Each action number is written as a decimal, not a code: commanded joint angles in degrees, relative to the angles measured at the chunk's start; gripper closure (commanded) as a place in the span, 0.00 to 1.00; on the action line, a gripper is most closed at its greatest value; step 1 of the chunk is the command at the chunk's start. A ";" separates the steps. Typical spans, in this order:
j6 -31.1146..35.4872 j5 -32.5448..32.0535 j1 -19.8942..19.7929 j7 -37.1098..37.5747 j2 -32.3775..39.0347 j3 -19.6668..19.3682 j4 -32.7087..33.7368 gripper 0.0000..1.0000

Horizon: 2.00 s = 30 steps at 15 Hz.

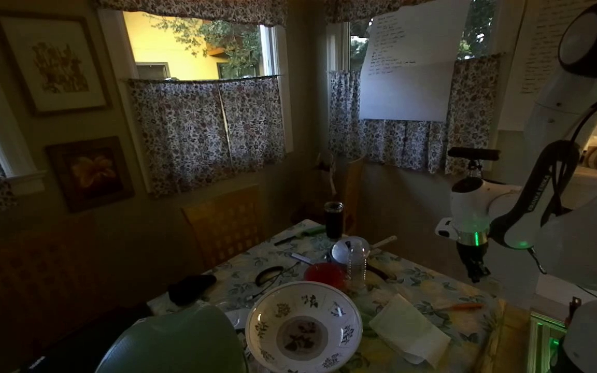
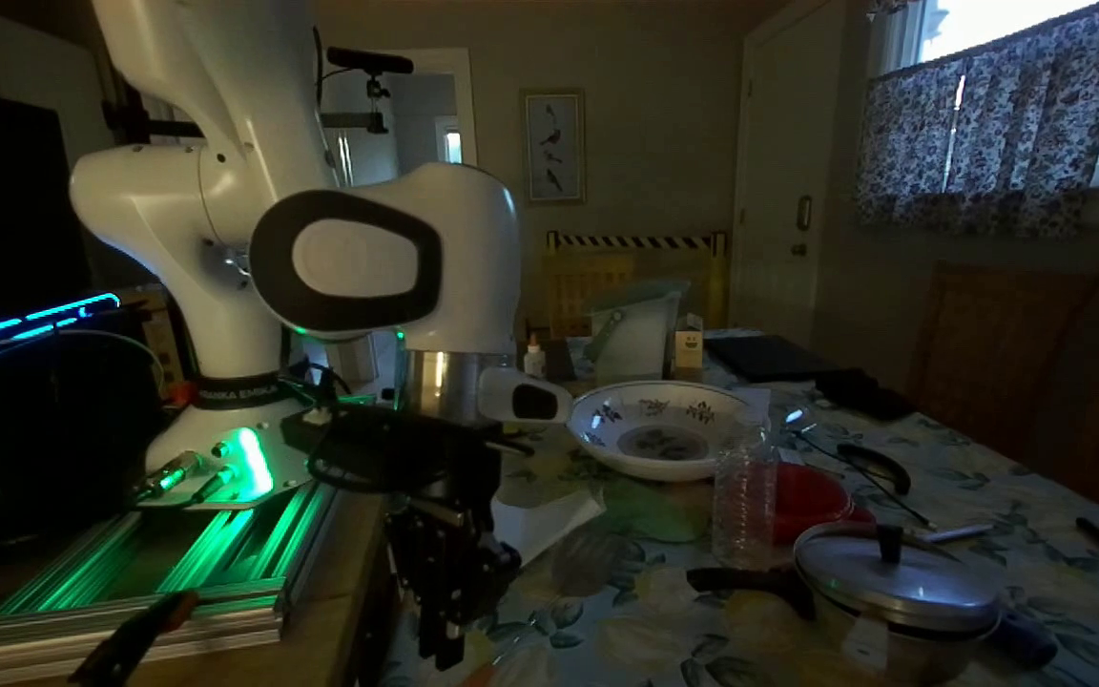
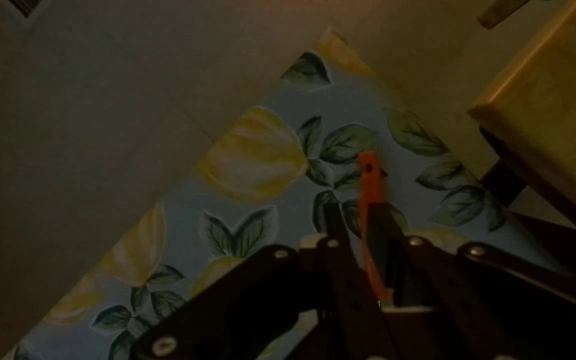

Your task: Move the spatula to the right and place it under the napkin.

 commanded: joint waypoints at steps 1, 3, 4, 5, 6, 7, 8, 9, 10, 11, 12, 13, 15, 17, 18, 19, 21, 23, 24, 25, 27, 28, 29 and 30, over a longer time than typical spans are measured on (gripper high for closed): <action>1.02 -8.34 2.10 9.31 4.24 -0.26 2.44 0.58; 4.26 -4.29 11.97 8.17 3.31 -8.61 1.49 0.58; 6.31 -2.86 13.28 6.89 2.94 -9.79 0.81 0.53; 9.21 -1.36 15.80 5.01 2.50 -12.50 -0.24 0.45; 8.22 0.44 10.31 3.77 2.59 -6.83 -1.38 0.38; 9.02 4.06 11.28 1.48 1.37 -7.25 -3.17 0.32; 9.41 7.88 10.58 -0.87 1.01 -6.02 -4.56 0.24; 8.82 12.99 9.85 -3.41 -0.06 -4.54 -6.47 0.18; 8.65 17.88 8.88 -5.56 -0.81 -2.80 -7.98 0.10; 6.42 20.37 7.33 -5.48 4.11 -0.12 -3.89 0.04; 5.95 24.49 5.79 -6.60 3.30 2.24 -4.65 0.00; 5.34 28.52 3.77 -7.31 2.77 5.12 -4.69 0.00; 3.72 35.37 -0.79 -8.65 1.74 11.48 -4.48 0.00; 1.29 42.50 -5.76 -9.94 0.54 18.60 -4.36 0.00; -0.30 46.55 -8.28 -10.02 0.04 22.53 -4.17 0.00; -2.06 50.93 -10.76 -10.07 -0.63 26.49 -4.01 0.00; -4.13 60.07 -16.22 -10.71 -2.35 34.85 -4.57 0.00; -6.19 66.69 -20.99 -10.25 -3.77 42.43 -3.88 0.00; -6.89 69.30 -23.12 -9.63 -5.42 45.98 -4.01 0.00; -7.48 71.77 -25.56 -10.18 -6.77 49.71 -4.36 0.00; -9.84 74.29 -28.84 -8.65 -10.12 55.45 -3.93 0.00; -7.33 70.69 -26.26 -9.19 -4.76 50.74 -3.75 0.00; -8.10 71.66 -27.61 -9.04 -5.99 52.92 -3.75 0.00; -8.55 72.06 -28.15 -8.82 -7.02 54.01 -3.78 0.00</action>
